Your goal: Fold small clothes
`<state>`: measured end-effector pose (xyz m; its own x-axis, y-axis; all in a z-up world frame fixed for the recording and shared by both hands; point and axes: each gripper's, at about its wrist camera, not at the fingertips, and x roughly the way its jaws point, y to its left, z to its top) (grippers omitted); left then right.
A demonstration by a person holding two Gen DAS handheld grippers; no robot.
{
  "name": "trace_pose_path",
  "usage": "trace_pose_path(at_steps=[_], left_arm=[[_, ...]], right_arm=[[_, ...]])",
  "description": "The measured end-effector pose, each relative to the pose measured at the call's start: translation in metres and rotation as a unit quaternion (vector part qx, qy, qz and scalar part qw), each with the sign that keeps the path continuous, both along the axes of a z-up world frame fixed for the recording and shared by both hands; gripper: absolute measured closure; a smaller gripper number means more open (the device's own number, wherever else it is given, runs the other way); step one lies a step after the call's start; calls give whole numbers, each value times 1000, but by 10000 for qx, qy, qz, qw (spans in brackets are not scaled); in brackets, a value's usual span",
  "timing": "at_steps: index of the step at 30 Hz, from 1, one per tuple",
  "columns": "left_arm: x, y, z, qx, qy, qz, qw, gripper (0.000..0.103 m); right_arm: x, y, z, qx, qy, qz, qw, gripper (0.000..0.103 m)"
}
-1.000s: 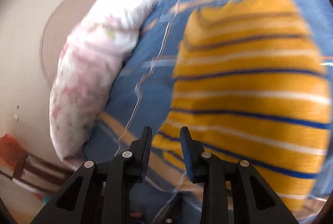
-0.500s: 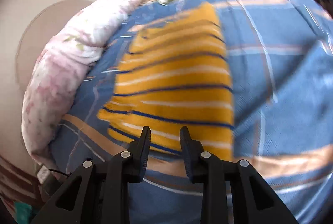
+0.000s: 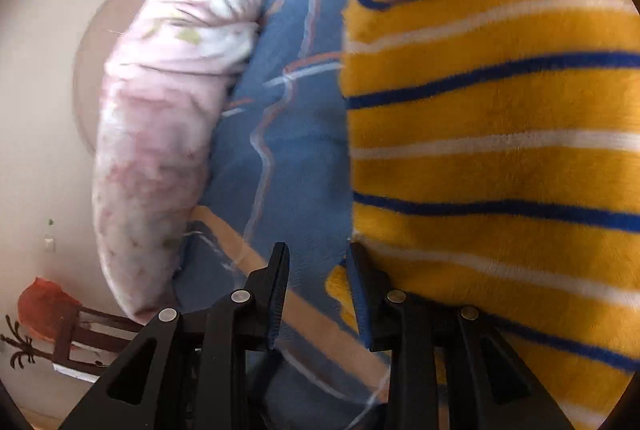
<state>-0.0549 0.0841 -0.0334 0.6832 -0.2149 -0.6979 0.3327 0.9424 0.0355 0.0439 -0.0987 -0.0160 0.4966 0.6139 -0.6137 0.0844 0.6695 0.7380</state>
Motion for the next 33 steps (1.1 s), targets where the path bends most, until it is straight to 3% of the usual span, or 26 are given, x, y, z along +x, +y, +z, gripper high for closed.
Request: trace_pose_path(at_steps=[2, 5, 8, 11, 14, 17, 20, 23, 27, 33], left_arm=[[1, 0, 0, 32, 48, -23, 10000, 0], [3, -1, 2, 56, 61, -24, 10000, 0], [-2, -4, 5, 92, -47, -59, 9999, 0], [-17, -8, 13, 212, -337, -178, 9990, 0], [-39, -9, 33, 369, -757, 2, 9964, 0], [-63, -4, 71, -52, -991, 89, 9950, 0], [-83, -3, 106, -369, -1152, 99, 9926, 0], [-97, -10, 126, -312, -1220, 123, 9920, 0], [-99, -23, 124, -69, -786, 49, 9969, 0], [-102, -39, 103, 225, -420, -41, 9989, 0]], right_arm=[[-23, -4, 21, -410, -314, 4, 9987, 71], [-70, -8, 57, -1320, -736, -149, 9884, 62], [-123, -19, 79, -2239, -869, -596, 9689, 54], [-171, -30, 83, -3122, -689, -1196, 9399, 53], [-212, -46, 79, -3188, -610, -1682, 9308, 53], [-241, -59, 72, -3166, -645, -2013, 9247, 53], [-250, -62, 66, -3086, -632, -2044, 9268, 53], [-254, -52, 65, -3497, -654, -2072, 9113, 51], [-260, -36, 55, -4334, -653, -1910, 8783, 44], [-272, -39, 45, -4625, -662, -1901, 8635, 39]])
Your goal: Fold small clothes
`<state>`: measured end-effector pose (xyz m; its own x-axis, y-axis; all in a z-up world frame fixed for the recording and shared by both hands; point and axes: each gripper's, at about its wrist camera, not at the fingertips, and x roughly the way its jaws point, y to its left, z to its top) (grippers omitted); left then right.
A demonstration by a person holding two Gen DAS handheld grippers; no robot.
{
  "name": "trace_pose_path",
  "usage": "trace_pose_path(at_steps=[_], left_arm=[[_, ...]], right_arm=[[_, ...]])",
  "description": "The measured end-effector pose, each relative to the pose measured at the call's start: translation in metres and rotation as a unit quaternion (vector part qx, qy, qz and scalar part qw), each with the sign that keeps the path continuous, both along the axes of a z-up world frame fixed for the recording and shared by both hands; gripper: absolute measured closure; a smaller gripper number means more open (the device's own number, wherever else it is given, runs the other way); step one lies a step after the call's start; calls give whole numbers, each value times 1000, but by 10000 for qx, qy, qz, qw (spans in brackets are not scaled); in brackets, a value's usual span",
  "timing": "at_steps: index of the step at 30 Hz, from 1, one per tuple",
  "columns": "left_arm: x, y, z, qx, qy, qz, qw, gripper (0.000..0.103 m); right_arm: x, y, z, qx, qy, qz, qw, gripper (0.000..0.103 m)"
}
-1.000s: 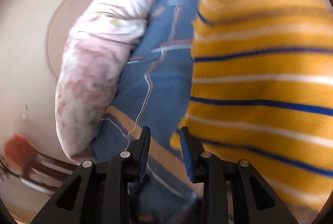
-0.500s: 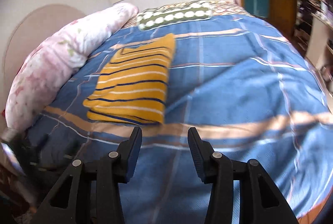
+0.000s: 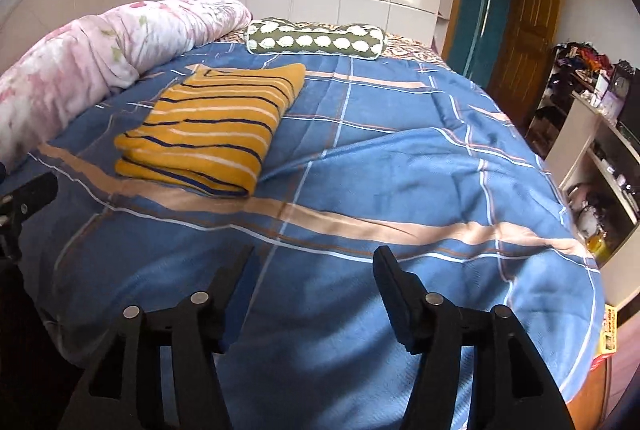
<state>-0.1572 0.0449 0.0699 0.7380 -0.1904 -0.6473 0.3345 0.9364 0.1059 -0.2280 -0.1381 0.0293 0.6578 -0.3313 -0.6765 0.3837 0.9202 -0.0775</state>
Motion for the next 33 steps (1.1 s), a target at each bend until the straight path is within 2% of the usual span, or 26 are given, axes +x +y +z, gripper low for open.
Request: trace_pose_path(at_steps=[6, 12, 22, 33], left_arm=[[2, -6, -15, 47, 276, -163, 9995, 0], [6, -3, -25, 19, 546, -213, 9983, 0], [9, -1, -33, -37, 734, -256, 9970, 0], [9, -4, -40, -6, 847, -322, 9959, 0]], right_arm=[[2, -4, -9, 62, 139, -243, 9996, 38], [7, 0, -15, 101, 226, -259, 9994, 38], [14, 13, -20, -35, 350, -116, 9993, 35], [16, 7, -25, -47, 521, -342, 9980, 33]])
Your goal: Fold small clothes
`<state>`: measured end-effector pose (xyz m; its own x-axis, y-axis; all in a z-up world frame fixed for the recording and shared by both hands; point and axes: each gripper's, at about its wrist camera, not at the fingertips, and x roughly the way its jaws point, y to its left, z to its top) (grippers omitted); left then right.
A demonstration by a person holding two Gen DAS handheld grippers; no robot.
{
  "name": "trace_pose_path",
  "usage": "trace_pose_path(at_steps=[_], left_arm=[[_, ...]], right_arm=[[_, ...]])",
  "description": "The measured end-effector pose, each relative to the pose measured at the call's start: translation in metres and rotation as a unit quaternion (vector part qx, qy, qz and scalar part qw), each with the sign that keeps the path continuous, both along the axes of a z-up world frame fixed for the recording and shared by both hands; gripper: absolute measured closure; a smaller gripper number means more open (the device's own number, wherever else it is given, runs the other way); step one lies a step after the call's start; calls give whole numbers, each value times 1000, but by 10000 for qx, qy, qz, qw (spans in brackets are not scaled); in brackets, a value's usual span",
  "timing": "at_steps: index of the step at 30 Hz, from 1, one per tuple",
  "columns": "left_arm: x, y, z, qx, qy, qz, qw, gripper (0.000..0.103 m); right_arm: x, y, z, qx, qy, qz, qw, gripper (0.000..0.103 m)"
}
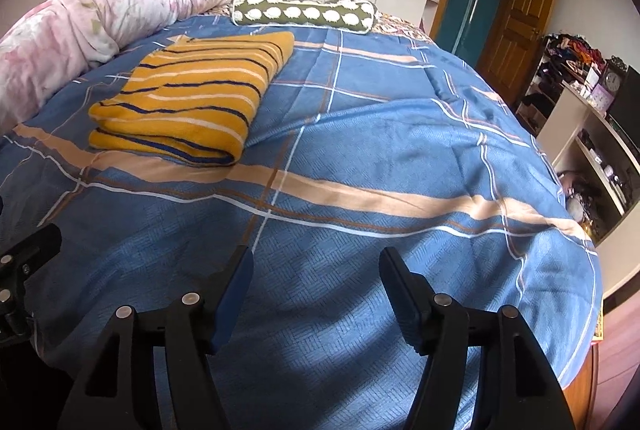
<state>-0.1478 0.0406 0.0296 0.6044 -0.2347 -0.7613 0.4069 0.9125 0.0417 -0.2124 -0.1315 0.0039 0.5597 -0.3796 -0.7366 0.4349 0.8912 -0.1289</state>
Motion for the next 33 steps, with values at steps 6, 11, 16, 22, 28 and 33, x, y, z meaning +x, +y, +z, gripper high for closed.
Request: trace_pose_path(at_steps=[6, 11, 16, 22, 28, 33], left_arm=[[1, 1, -3, -65, 81, -29, 9999, 0], [2, 0, -5, -88, 168, -48, 9998, 0], [4, 1, -8, -96, 221, -32, 9997, 0], [4, 0, -10, -96, 274, -61, 9996, 0], [4, 0, -11, -117, 295, -70, 9995, 0], [4, 0, -11, -168, 324, -74, 9993, 0]], right_arm=[[0, -2, -2, 34, 20, -86, 10000, 33], [1, 0, -4, 28, 81, -67, 9999, 32], [3, -1, -7, 42, 142, -78, 9999, 31], [4, -1, -11, 98, 199, -70, 9997, 30], [4, 0, -13, 100, 238, -75, 9996, 30], [5, 1, -14, 110, 266, -86, 9995, 29]])
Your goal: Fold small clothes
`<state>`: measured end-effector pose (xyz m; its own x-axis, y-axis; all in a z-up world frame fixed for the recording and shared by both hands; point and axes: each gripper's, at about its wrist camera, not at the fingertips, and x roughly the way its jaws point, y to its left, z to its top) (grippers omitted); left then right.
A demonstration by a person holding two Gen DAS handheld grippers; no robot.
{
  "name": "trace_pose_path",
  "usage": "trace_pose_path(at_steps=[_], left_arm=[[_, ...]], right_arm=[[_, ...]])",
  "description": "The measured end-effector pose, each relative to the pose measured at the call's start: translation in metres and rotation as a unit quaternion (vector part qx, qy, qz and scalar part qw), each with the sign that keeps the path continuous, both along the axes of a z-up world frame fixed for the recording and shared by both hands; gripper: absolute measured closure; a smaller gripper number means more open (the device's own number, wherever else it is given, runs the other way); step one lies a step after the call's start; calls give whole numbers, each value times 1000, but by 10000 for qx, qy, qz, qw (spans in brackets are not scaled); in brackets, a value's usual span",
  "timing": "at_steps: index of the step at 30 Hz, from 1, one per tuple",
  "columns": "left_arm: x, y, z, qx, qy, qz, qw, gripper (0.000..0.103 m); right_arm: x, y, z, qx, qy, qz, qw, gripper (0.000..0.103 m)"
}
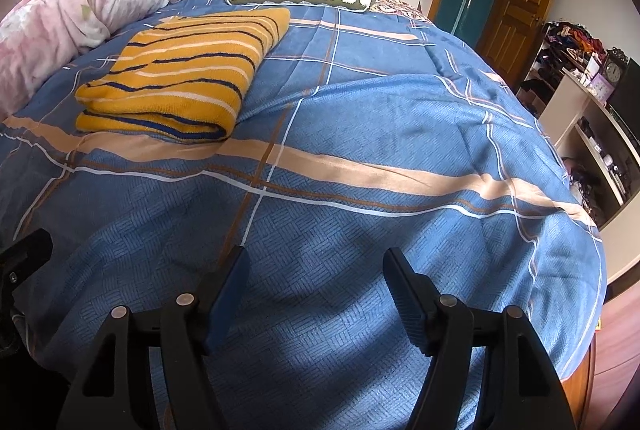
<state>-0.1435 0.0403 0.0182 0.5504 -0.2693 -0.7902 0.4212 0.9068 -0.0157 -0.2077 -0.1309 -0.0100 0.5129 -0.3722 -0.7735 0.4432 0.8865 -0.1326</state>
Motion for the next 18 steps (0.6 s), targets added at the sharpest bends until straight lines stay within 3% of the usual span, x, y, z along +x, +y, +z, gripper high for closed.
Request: trace_pose_path(at_steps=[18], left_arm=[[1, -1, -5, 46, 85, -48, 9999, 0]], right_arm=[[2, -2, -3, -36, 72, -98, 9999, 28]])
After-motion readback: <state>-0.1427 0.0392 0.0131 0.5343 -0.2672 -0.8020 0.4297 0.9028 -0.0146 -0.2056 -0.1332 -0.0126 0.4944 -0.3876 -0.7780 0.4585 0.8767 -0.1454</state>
